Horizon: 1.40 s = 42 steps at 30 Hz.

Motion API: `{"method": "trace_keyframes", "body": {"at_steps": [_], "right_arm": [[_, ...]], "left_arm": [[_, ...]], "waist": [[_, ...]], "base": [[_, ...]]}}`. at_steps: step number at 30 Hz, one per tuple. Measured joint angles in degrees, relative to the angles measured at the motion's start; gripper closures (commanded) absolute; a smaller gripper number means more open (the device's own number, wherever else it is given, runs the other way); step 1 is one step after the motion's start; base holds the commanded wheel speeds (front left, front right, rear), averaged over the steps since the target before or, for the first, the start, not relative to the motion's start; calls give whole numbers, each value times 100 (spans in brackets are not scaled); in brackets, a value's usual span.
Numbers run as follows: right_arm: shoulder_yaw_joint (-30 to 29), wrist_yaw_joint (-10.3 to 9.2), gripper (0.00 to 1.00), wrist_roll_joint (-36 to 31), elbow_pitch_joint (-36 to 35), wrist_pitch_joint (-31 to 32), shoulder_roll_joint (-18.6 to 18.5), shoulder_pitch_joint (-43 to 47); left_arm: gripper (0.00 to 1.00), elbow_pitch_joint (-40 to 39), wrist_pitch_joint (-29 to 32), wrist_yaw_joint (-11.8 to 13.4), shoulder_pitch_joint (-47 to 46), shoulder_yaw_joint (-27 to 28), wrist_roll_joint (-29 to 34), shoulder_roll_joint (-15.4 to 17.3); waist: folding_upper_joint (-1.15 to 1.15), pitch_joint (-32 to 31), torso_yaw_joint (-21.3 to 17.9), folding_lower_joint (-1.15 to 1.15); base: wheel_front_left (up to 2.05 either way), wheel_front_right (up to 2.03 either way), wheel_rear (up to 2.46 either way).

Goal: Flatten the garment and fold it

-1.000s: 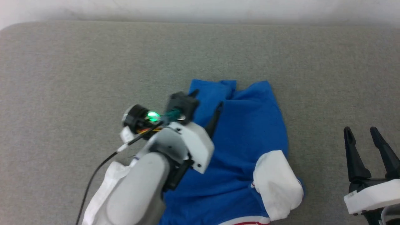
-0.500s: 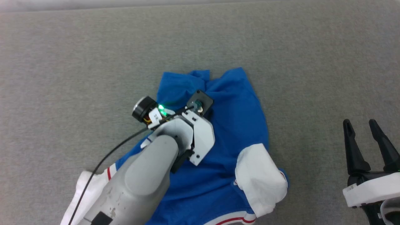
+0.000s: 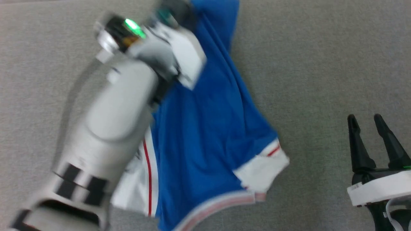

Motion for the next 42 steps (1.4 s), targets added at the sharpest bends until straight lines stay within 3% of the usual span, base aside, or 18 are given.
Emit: {"method": "trace_keyframes", "body": {"at_steps": [8,9,10,11,16,20,28,31,36,39,42], "right_arm": [[101,0,0,126,283,-203,-1,-113],[127,0,0,151,322,-241,-1,-120],[153,0,0,163,360,-277,-1,-141],[175,0,0,164,397,-300,0,-172],[179,0,0,185,514,-381,-1,-226],[182,0,0,127,519,-377,0,-258],[120,0,0,-11,482,-199,-1,-187],[73,0,0,-11,466,-111,-1,-25],[86,0,0,-16,421,32,0,218],[94,0,0,-13,417,85,0,353],[90,0,0,1,441,143,-3,513]], "left_arm": [[100,422,-274,376,-727,609,98,736],[84,516,-304,385,-726,649,90,778],[9,616,-321,413,-722,705,62,800],[0,701,-367,458,-716,757,22,812],[0,912,-523,468,-658,828,-162,712],[0,802,-882,313,-641,850,-386,494],[0,-592,-1510,131,122,957,-836,243],[0,-1484,-1663,281,847,1022,-831,355],[0,-2951,-1819,869,2575,1236,-800,603],[0,-3690,-2030,1292,3836,1466,-871,568],[0,-4128,-2271,1561,5015,1517,-892,493]], "waist": [[0,292,-349,0],[0,337,-392,0],[0,384,-435,0],[0,430,-473,0],[0,643,-585,1],[0,654,-547,0],[0,261,-365,-1],[0,23,-235,-2],[0,-369,-5,-2],[0,-588,118,-2],[0,-779,241,-3]], "base": [[0,0,0],[0,0,0],[0,0,0],[0,0,0],[0,0,0],[0,0,0],[0,0,0],[0,0,0],[0,0,0],[0,0,0],[0,0,0]]}}
